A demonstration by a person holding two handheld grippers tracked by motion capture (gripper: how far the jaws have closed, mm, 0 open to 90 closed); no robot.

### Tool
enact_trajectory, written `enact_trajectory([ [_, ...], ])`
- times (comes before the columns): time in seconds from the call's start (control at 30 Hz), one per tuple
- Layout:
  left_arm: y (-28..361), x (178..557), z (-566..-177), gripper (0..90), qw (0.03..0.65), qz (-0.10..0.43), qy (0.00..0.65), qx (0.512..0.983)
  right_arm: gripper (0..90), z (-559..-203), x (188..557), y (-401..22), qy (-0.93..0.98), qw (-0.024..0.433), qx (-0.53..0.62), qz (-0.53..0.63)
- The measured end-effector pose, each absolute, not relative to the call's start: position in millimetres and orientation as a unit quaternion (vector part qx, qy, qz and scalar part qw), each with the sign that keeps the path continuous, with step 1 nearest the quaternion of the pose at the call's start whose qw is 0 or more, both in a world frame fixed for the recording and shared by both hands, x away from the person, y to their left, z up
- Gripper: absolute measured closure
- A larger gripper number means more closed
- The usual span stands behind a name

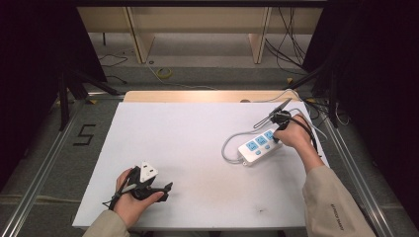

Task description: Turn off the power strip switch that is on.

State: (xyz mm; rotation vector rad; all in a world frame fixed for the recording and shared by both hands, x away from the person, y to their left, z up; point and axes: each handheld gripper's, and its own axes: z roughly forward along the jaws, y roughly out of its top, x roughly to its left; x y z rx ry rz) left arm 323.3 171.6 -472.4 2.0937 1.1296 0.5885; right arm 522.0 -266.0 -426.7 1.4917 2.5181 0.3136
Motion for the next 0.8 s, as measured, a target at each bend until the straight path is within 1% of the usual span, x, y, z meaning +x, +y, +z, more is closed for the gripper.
enact_trajectory([
  [0.8, 171.5, 323.5, -472.5, 15.5, 0.338, 0.226, 0.434, 0.804, 90.0, -419.2, 515.2, -270.2, 0.845, 0.116, 0.504, 0.139],
])
